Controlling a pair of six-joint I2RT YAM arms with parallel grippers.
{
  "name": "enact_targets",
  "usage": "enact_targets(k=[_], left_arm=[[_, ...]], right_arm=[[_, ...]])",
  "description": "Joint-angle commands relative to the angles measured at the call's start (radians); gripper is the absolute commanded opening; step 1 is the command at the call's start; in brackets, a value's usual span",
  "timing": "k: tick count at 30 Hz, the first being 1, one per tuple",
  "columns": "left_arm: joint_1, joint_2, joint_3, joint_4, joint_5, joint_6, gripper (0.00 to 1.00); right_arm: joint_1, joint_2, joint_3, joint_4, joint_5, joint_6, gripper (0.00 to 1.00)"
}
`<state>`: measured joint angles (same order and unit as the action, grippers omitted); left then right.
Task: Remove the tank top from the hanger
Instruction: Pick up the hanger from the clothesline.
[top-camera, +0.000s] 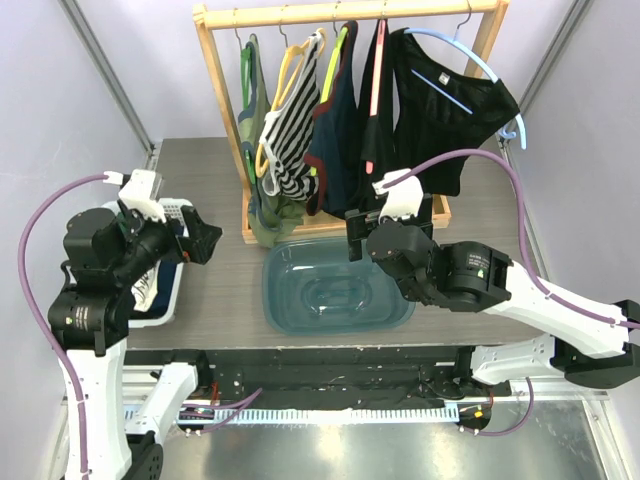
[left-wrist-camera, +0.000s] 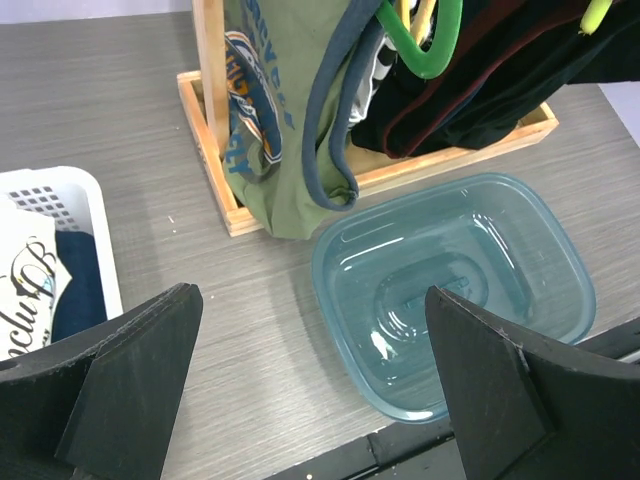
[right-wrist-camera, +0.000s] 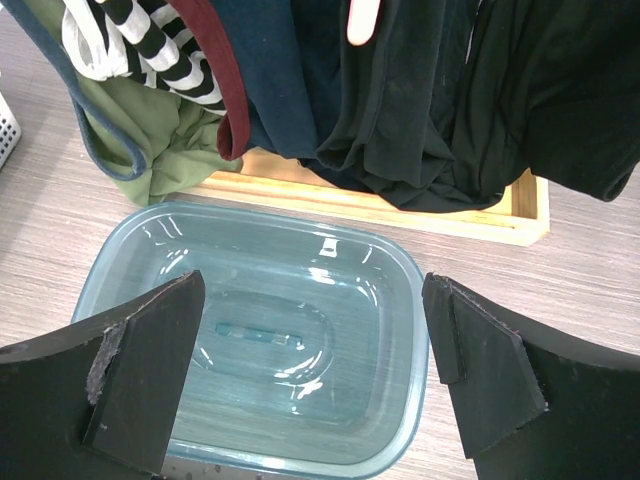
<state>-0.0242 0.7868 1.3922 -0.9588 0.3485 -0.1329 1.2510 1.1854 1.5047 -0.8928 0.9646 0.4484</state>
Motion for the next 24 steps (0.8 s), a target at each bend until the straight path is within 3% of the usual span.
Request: enact_targets(k=[1,4,7,9,15,18,24], left_arm=[[0.003,0.014,0.014,0.018,0.009,0.005,1.0],[0.001,0.006,0.028,0.11,0.119,0.03,1.0],[0.001,0.121,0.209,0.169,0.151,-0.034,1.0],[0.001,0.265,0.403,0.157,0.115,-0.075,0.96],[-0.006,0.552,0.729,0.219,0.04,-0.214,0.86],[-0.052,0.635,0.786,0.233,0.011,-0.234,0.82],[-0.177,0.687,0.749,0.319,-0.143,-0.194,0.78]], right_arm=[[0.007,-0.033,-0.027,0.043,0.023,0.019,1.0],[0.007,-0.066,-0.066,0.083,0.002,0.01,1.0],[0.007,-0.084,-0.086,0.097,0.003,0.007,0.98],[0.007,-0.086,-0.089,0.095,0.006,0.009,0.96],[0.008,-0.078,-0.101,0.101,0.032,0.026,0.98],[0.008,-0.078,-0.115,0.12,0.031,0.027,0.98],[0.008,-0.073,-0.15,0.143,0.034,0.05,0.95]])
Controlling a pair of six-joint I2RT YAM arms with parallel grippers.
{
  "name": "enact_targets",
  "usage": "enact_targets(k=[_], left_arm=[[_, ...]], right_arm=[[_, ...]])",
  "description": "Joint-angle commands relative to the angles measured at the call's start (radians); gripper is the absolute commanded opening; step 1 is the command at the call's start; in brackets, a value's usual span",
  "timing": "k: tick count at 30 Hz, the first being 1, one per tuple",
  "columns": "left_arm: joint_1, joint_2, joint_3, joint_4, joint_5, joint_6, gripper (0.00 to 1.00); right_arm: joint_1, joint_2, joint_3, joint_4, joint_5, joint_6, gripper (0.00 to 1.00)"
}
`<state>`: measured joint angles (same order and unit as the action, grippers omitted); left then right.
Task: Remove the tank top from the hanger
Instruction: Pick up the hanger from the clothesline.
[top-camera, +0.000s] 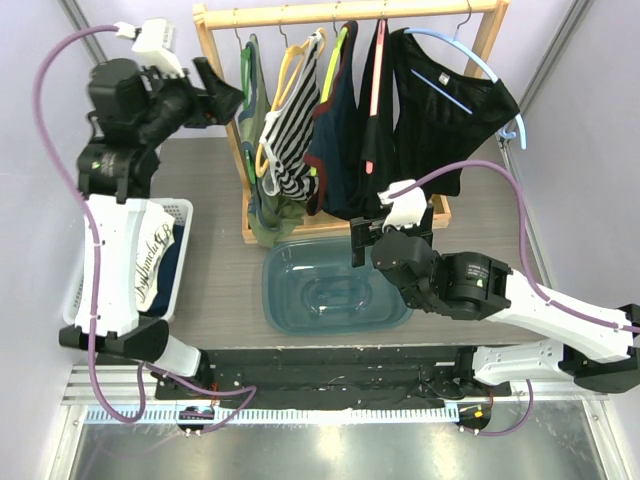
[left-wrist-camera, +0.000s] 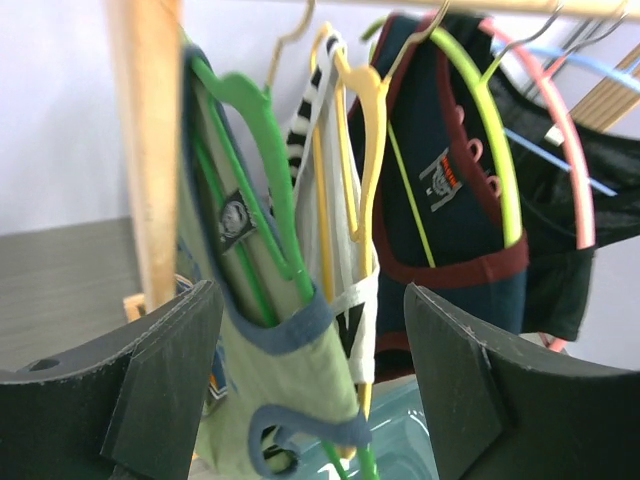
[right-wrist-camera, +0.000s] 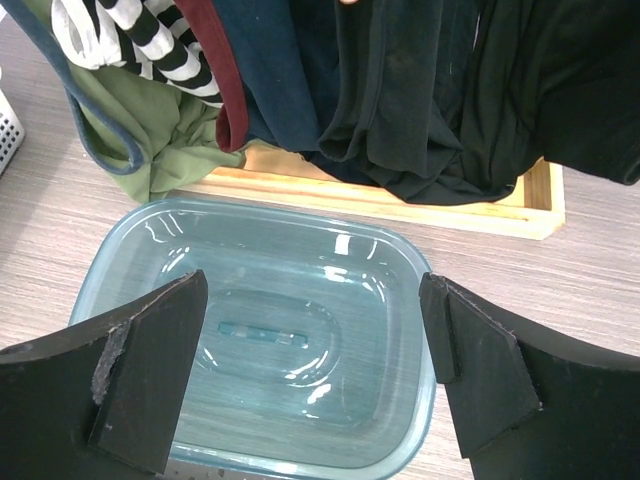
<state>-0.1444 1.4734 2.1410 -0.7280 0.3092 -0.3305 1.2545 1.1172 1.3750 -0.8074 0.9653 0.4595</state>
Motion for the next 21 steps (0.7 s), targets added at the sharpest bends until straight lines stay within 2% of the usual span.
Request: enact_targets(k=[1,7,14,17,20,21], left_arm=[[-0.067,0.011,-0.006,0.104,-0.116,0.01,0.76],[-0.122,0.048,-0.013,0.133,-0.254,0.053,0.7],[-0.196,0.119,-0.006,0.168,-0.415,0.177,0.69],[-0.201,0.154,0.008,0.176,-0.43,0.182,0.69],[-0.202,0.171,0.022,0.182,-0.447,0.179,0.65],[-0.202,0.174,0.022,0.188,-0.45,0.179,0.59]], right_arm=[[0.005,-0.008,-0.027,0.057,0.035,0.047,0.95],[0.006,-0.045,-0.079,0.062,0.007,0.088,0.93],[0.005,-0.066,-0.105,0.059,-0.03,0.122,0.89],[0.005,-0.065,-0.113,0.054,-0.034,0.134,0.88],[0.005,-0.068,-0.111,0.047,-0.039,0.142,0.86],[0.005,-0.071,-0.111,0.04,-0.04,0.143,0.86]])
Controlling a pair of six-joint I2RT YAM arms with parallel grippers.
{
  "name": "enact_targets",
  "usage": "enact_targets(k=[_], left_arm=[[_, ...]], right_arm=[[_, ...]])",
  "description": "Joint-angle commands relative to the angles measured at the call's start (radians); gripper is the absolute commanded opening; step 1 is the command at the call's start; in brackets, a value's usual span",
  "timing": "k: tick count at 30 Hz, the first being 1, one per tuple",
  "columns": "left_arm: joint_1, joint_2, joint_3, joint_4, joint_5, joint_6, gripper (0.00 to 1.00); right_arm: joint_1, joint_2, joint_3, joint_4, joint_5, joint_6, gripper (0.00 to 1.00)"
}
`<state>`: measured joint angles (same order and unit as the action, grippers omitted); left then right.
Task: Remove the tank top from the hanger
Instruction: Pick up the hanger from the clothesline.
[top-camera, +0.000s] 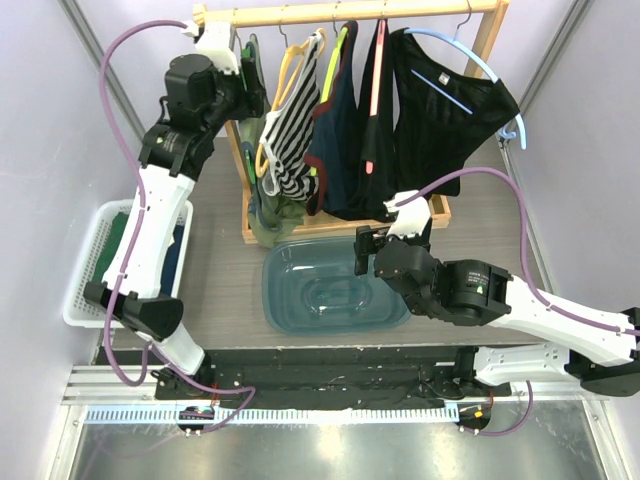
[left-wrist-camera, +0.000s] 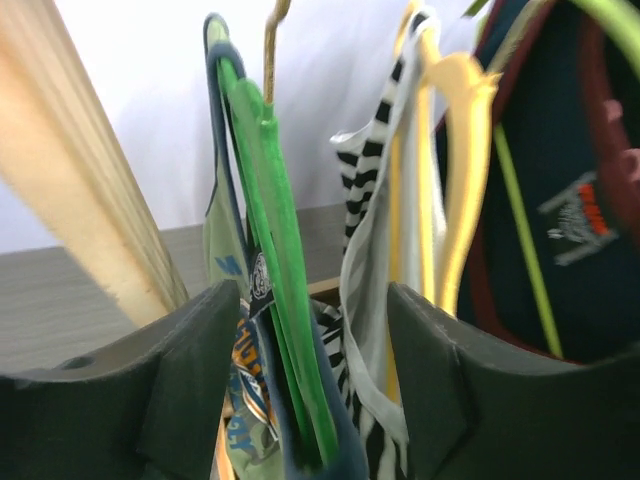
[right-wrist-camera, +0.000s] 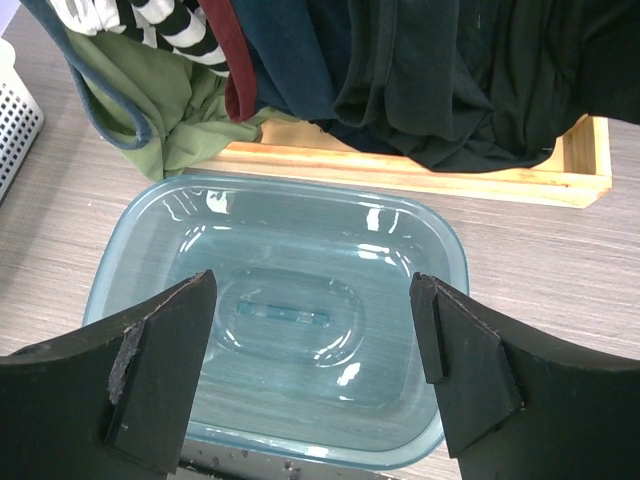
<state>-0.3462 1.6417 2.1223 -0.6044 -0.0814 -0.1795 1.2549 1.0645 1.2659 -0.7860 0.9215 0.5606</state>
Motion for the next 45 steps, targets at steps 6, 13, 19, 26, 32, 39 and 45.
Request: enact_targets(k=[6,13,19,26,32,39,45], left_arm=[[-0.002,0.009,0.034,0.068,-0.066,0.038,0.21],[-0.007,-0.009,0.057,0.071,-0.067,0.064,0.0],[-0.014,-0.036,0.128,0.091,-0.087,0.129,0.0],[-0.013,-0.069,0.139,0.074,-0.084,0.13,0.0],[-0.014,-0.158,-0.014,0.005,-0.054,0.127,0.0],[-0.017,-0.35,-0.122,-0.124,0.005,0.147,0.01],[-0.02,-0.486,-0.029,-0.189,0.069,0.161,0.0]], right_arm=[[0.005,-0.032,0.006,-0.002,-0.004,0.039,0.72],[0.005,-0.031,0.0,-0.001,-0.016,0.036,0.53],[0.005,-0.02,-0.022,0.011,-0.036,0.033,0.4],[0.005,-0.041,-0.056,0.03,-0.062,0.047,0.33],[0.005,-0.075,-0.057,0.005,-0.053,0.062,0.33],[0.005,-0.083,-0.049,-0.001,-0.047,0.053,0.33],[0.005,-0.08,-0.08,0.037,-0.073,0.045,0.33]])
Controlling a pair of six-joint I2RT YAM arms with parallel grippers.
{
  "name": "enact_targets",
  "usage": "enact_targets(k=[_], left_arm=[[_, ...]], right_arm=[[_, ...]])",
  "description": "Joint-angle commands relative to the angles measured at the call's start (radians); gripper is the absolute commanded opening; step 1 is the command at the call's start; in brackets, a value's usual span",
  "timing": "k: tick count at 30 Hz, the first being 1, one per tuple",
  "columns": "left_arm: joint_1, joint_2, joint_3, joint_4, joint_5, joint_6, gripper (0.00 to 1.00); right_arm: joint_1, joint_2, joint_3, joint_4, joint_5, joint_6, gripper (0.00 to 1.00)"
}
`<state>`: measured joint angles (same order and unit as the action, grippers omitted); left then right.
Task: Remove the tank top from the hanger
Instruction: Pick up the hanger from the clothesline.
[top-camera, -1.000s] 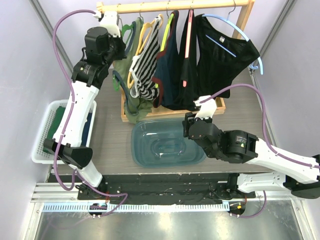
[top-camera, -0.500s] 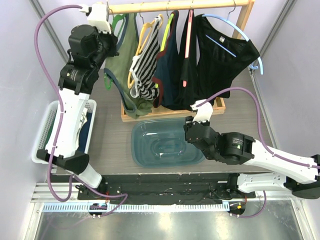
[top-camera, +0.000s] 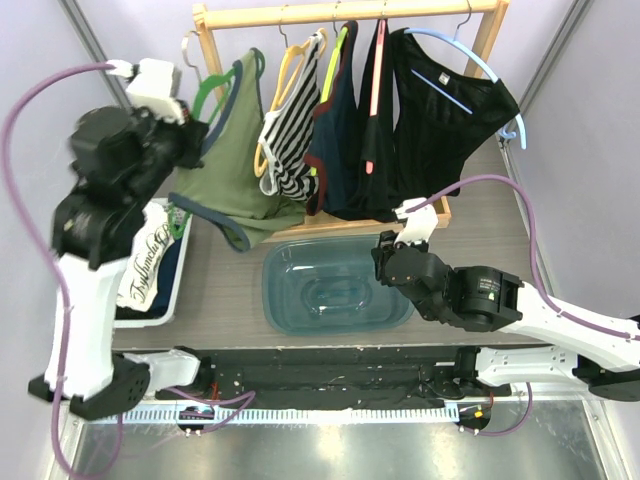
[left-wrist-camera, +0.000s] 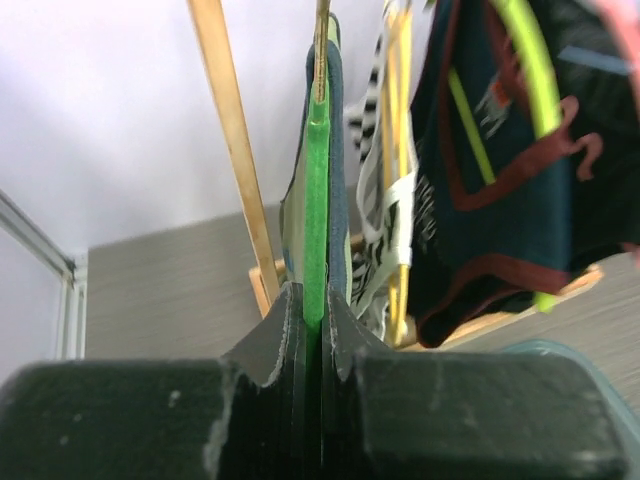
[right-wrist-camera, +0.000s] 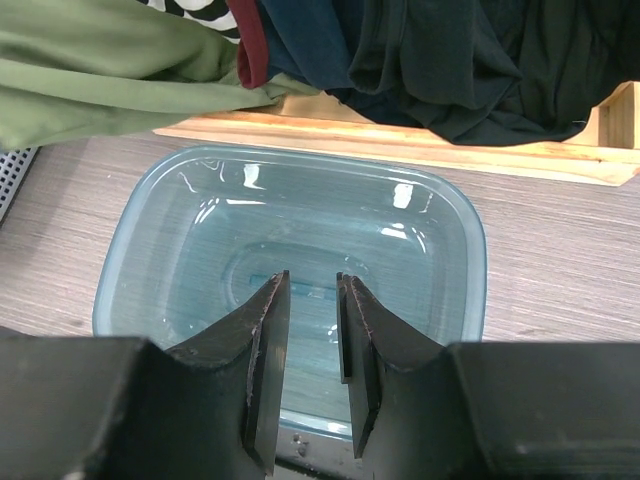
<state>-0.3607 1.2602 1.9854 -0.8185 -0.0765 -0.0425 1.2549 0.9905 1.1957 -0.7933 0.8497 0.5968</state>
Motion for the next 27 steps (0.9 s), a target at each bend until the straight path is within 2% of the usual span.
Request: enact_targets(k=[1,8,17,22,27], left_arm=[[-0.004,-0.126,0.128,0.018,0.073,0.024,0.0],[-0.003,-0.192,0.271,0.001,0.216,0.0,0.0],[0.025,-0.202,0.408,0.047,0.374,-0.02,0.0],[0.048,-0.185,0.444,0.123,0.503,-0.079,0.0],[0.08,-0.114,0.581,0.229,0.602,-0.184,0.01]], right_arm=[[0.005,-0.004,-0.013,0.051,-0.008,0.009,0.33],[0.005,-0.018,-0.013,0.055,-0.024,0.008,0.33],[0.005,-0.043,-0.042,0.057,-0.032,0.032,0.33],[0.005,-0.041,-0.053,0.068,-0.035,0.038,0.33],[0.005,-0.043,-0.064,0.077,-0.041,0.037,0.33]])
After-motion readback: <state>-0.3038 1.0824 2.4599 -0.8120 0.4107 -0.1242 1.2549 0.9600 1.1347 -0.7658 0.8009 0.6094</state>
